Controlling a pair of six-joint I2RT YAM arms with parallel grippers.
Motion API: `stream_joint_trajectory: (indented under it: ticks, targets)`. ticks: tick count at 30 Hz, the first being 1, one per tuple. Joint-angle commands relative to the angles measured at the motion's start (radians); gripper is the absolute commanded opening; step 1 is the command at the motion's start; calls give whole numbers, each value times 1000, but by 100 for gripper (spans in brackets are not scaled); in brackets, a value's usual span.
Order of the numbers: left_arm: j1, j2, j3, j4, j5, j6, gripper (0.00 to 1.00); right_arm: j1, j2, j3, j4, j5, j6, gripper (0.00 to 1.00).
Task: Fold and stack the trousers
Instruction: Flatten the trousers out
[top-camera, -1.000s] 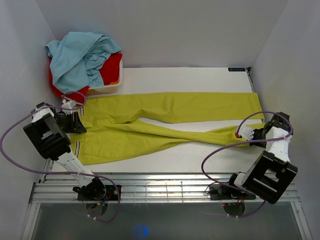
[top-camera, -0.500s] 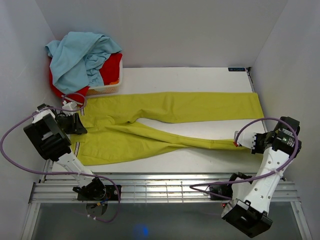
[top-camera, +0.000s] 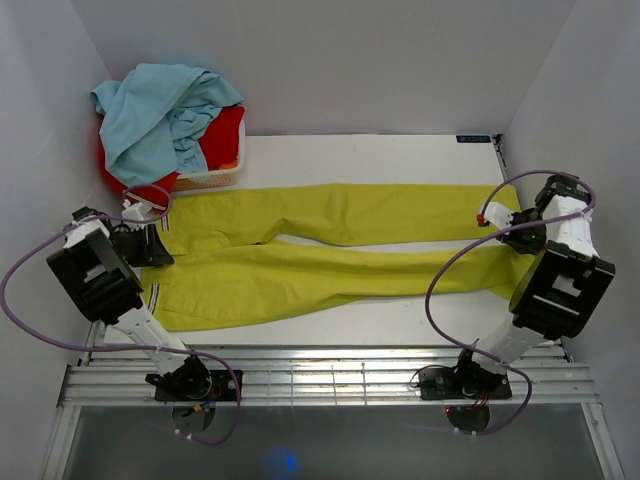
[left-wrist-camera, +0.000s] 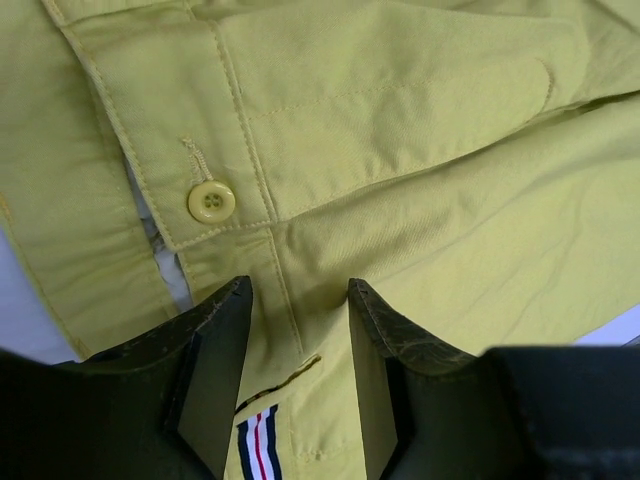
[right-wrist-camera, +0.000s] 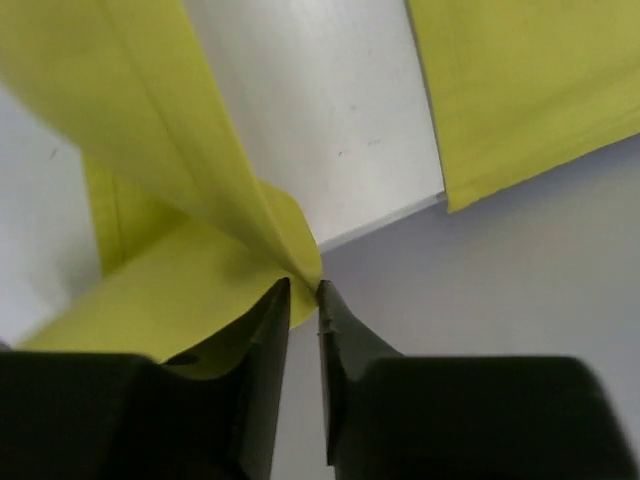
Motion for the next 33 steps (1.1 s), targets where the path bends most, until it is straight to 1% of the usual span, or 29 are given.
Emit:
stream_joint_trajectory:
  ticks: [1,2,3,4,5,6,7,8,9,10,12,14,15,17,18,19,20,21,22,23,24,25,27,31,33]
  targets:
    - [7,-98,36,-7,64,7,55,90,72,25,214,51,219,28]
    - [11,-116,38,-25,98,16,57,105,104,17,276,67,262,32]
    - [11,-133,42,-40,112,39,57,131,119,28,348,109,346,43]
    - [11,-167,56,-60,127,51,58,138,135,49,352,124,379,50]
    - [11,-181,67,-114,142,68,60,141,155,75,347,131,414,53]
    - [11,-193,76,-143,143,97,60,142,158,109,329,133,446,62]
    - [11,-217,84,-172,138,117,61,135,153,165,280,139,498,63]
    - [13,-228,87,-236,129,137,61,126,132,189,246,137,515,64]
    - [14,-239,78,-263,100,159,61,113,120,209,206,124,525,65]
    - [19,-251,61,-283,81,198,61,81,86,229,130,105,546,67]
    - [33,-291,-17,-326,39,238,61,23,51,224,56,82,568,67]
    - [65,-332,-72,-335,18,280,61,-23,-11,163,-4,72,614,66]
    - [77,-342,-118,-337,9,289,61,-70,-29,134,-24,44,621,65]
    - [115,-354,-151,-340,9,314,61,-115,-101,11,-61,6,564,62]
    - [126,-351,-166,-343,12,323,61,-147,-133,-44,-50,-14,510,60]
    - [143,-344,-169,-350,18,334,61,-157,-213,-107,-18,-13,458,60]
    - [148,-334,-171,-367,21,352,61,-166,-257,-235,24,-14,336,58]
    - [152,-315,-169,-376,26,360,61,-181,-300,-298,92,-28,259,58]
    - [159,-302,-160,-396,34,370,61,-183,-393,-363,132,-30,182,57]
    - [162,-288,-151,-407,35,383,61,-184,-441,-429,184,-28,114,56]
    - [165,-276,-143,-415,37,397,61,-184,-484,-548,277,-34,-9,54]
    - [169,-258,-134,-419,35,400,61,-184,-559,-599,322,-40,-56,54]
    - [178,-245,-128,-419,28,406,60,-181,-609,-711,390,-60,-172,54]
    - [200,-250,-149,-404,11,397,60,-169,-637,-787,527,-57,-218,54]
    - [203,-265,-175,-380,-3,378,60,-169,-631,-788,560,-63,-218,53]
